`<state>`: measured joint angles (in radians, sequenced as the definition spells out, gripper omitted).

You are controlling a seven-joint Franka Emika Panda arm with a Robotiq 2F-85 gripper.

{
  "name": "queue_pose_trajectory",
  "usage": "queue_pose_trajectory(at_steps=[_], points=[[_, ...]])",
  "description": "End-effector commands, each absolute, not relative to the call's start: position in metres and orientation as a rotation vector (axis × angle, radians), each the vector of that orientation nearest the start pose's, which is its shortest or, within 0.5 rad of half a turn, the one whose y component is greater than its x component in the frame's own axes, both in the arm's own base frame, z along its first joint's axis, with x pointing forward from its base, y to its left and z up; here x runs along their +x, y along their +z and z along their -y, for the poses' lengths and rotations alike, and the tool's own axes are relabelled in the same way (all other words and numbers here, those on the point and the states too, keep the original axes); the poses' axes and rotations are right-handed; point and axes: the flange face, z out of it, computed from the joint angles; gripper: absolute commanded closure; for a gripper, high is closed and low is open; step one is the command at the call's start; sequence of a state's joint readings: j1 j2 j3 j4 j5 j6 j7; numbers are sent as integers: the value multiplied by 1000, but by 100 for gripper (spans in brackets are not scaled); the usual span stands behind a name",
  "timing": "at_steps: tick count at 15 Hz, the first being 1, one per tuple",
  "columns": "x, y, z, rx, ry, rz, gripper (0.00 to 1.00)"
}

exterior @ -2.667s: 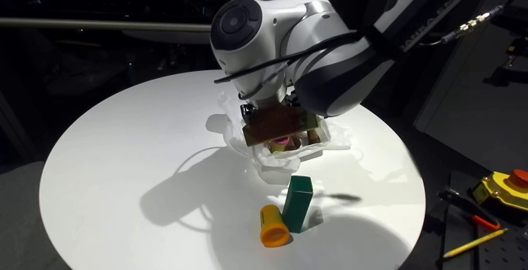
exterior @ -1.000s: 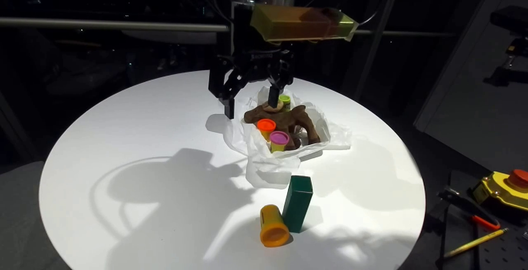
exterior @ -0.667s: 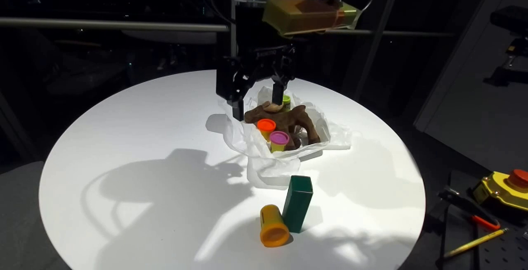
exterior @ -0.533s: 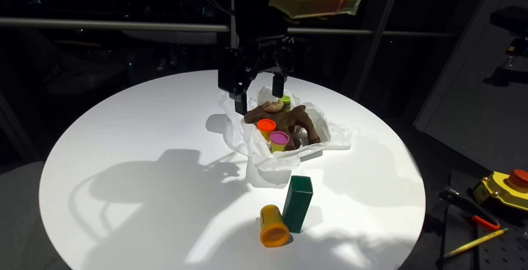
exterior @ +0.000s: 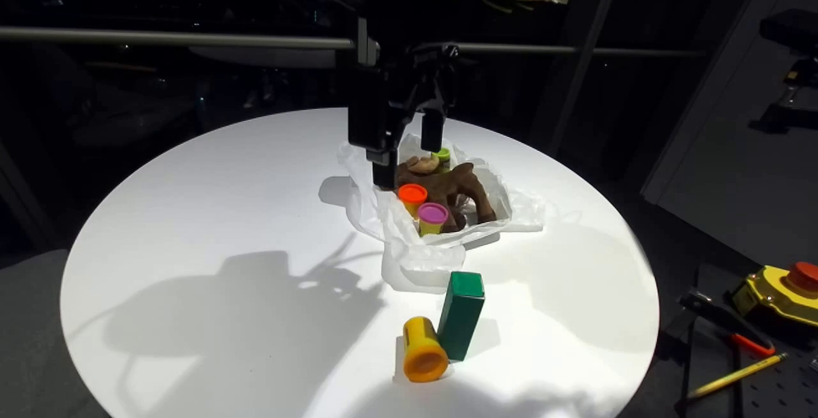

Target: Put the objects inside the plastic

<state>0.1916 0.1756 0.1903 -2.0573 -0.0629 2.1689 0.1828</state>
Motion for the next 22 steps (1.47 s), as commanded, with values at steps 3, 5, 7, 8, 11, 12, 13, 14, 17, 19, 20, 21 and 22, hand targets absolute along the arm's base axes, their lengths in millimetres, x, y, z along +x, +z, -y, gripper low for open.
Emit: queue_pose_trajectory(at_steps=[3,5,7,8,11,12,13,14,17,19,20,21,22], points=[[471,348,-229,-3152,37,384,0],[450,349,-237,-3170,3,362,0],[428,349,-246,-3187,-14,338,0],[421,347,-246,-3174,-12,340,0],[400,335,-256,-3190,-49,411,0],[400,328,-248,-3190,-32,498,0],[399,322,-245,-3190,-37,533,0],[403,317,-234,-3188,-31,594,0],[416,307,-207,-3153,-24,720,0],[426,305,-191,-3107,-35,797,0],[431,304,-185,-3081,-38,835,0],[435,302,-180,-3051,-41,876,0],[437,301,-177,-3024,-38,911,0]])
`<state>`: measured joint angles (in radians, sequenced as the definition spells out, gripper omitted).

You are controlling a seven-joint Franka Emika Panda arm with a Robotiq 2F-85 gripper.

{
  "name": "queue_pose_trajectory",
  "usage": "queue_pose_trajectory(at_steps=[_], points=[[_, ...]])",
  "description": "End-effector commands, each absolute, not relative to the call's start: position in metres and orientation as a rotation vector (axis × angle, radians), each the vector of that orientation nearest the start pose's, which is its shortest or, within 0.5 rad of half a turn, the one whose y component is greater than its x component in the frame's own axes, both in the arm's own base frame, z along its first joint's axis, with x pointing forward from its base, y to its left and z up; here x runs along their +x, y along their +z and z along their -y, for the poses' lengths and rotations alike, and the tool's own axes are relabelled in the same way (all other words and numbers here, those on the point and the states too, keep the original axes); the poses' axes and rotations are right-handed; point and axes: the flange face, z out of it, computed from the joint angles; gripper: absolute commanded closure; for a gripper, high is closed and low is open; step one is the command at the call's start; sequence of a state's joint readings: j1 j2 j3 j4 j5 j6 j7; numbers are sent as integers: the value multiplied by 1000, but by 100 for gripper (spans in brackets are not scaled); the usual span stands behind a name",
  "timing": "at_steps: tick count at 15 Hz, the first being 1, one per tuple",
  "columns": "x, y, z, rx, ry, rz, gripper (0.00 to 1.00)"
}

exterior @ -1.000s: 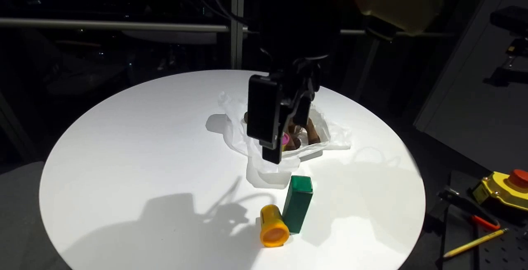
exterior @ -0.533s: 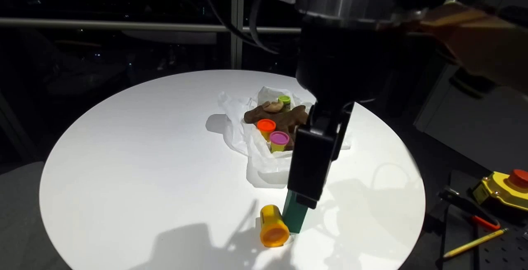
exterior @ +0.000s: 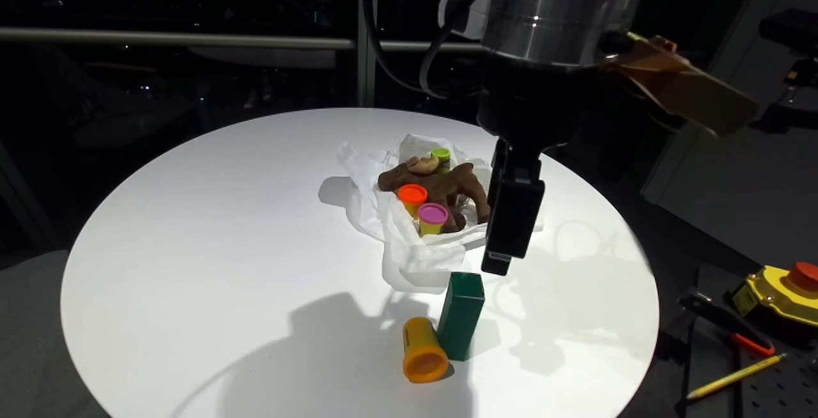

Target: Put the objects inside the plastic

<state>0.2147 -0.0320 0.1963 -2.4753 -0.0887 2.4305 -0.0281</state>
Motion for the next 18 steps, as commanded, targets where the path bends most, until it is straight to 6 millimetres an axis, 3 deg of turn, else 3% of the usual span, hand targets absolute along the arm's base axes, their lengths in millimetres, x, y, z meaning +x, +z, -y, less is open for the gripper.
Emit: queue_pose_trajectory(at_steps=[1,6,12,18], points=[[438,300,-176,-2995,-34,945,0],[438,285,-179,-2929,25,1018,0],[442,259,-186,-3005,54,912,0],[440,247,-200,-2993,83,917,0]])
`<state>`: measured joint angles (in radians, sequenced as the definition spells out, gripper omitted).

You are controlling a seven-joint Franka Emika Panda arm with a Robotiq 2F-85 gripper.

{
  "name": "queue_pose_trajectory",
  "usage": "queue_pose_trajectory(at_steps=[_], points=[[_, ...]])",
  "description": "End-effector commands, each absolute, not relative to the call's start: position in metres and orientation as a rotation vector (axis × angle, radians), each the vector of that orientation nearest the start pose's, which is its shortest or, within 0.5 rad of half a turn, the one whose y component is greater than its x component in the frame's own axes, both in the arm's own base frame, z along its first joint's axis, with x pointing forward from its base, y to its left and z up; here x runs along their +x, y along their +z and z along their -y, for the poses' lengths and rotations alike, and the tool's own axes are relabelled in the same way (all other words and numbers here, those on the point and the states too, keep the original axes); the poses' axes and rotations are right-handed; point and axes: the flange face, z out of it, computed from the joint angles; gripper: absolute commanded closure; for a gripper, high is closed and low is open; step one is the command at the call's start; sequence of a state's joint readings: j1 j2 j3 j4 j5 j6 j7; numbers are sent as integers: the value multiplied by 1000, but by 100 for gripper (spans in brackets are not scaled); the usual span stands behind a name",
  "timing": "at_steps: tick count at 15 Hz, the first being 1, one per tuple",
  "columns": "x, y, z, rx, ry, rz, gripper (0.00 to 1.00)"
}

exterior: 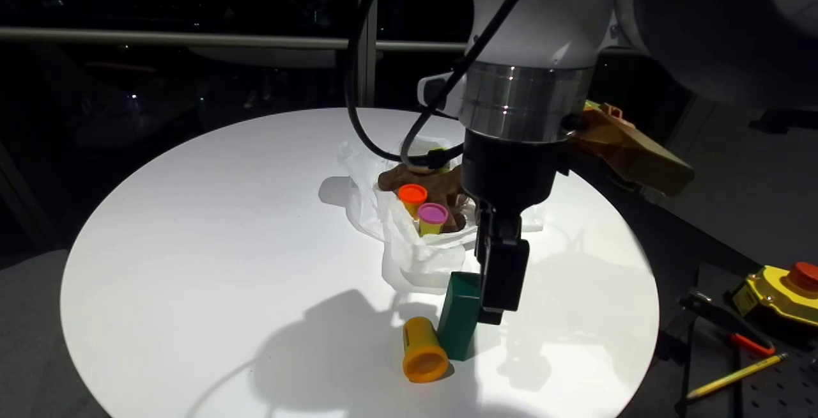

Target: Put the objects inside the plastic

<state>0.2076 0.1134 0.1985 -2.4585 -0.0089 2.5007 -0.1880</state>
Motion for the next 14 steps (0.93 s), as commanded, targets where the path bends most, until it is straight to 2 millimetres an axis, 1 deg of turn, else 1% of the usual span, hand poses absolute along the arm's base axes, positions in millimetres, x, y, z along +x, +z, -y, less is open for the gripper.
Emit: queue_pose_trajectory(at_steps=[1,7,8,10,11,12,14], points=[[441,244,-202,-2995,91,918,0],[447,229,-206,-3053,89,913,1],[449,229,-206,-3066,79,916,23],[452,226,-207,-3080,67,917,30],[454,226,-207,-3088,60,913,37],[455,226,-209,-3092,50,912,47],[456,227,-209,-3103,47,911,61]])
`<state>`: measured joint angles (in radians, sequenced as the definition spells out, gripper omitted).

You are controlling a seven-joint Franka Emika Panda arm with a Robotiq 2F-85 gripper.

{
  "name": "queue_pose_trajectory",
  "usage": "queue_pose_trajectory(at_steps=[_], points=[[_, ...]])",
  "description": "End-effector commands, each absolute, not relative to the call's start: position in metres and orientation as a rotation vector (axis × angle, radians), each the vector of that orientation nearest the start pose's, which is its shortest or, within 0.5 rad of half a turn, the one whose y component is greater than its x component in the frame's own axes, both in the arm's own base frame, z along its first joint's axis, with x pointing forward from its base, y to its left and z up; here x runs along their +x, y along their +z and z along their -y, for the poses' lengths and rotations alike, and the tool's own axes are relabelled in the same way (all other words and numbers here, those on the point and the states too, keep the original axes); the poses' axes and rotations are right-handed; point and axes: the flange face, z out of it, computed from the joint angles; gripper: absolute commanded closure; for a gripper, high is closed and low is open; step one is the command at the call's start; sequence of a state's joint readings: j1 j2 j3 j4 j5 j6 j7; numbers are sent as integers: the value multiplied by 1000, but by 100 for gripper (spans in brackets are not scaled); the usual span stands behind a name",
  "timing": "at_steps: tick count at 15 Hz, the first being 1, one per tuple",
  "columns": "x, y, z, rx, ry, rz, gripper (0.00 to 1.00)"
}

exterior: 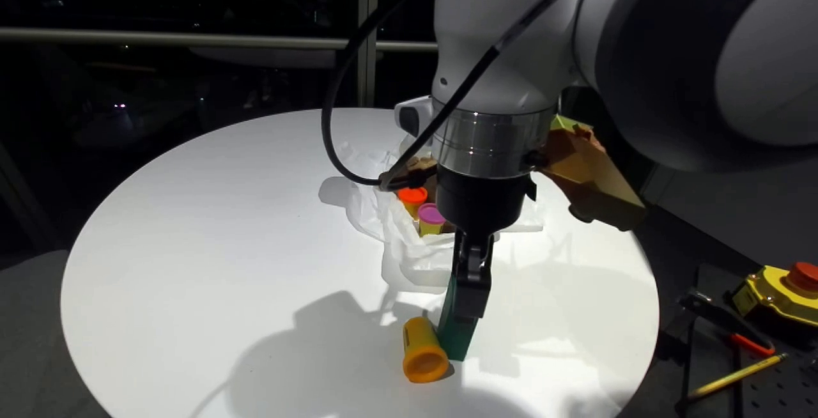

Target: Put the objects inside the plastic

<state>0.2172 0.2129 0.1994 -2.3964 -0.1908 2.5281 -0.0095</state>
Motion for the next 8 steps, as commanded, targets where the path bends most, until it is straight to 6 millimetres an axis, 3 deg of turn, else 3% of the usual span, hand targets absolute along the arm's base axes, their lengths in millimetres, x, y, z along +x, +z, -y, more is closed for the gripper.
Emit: queue_pose_trajectory(at_steps=[1,4,8], points=[[456,228,-211,-3106,52,899,70],[456,238,-213,-3142,76,788,89],[468,273,-203,-3217,-45,561,86]])
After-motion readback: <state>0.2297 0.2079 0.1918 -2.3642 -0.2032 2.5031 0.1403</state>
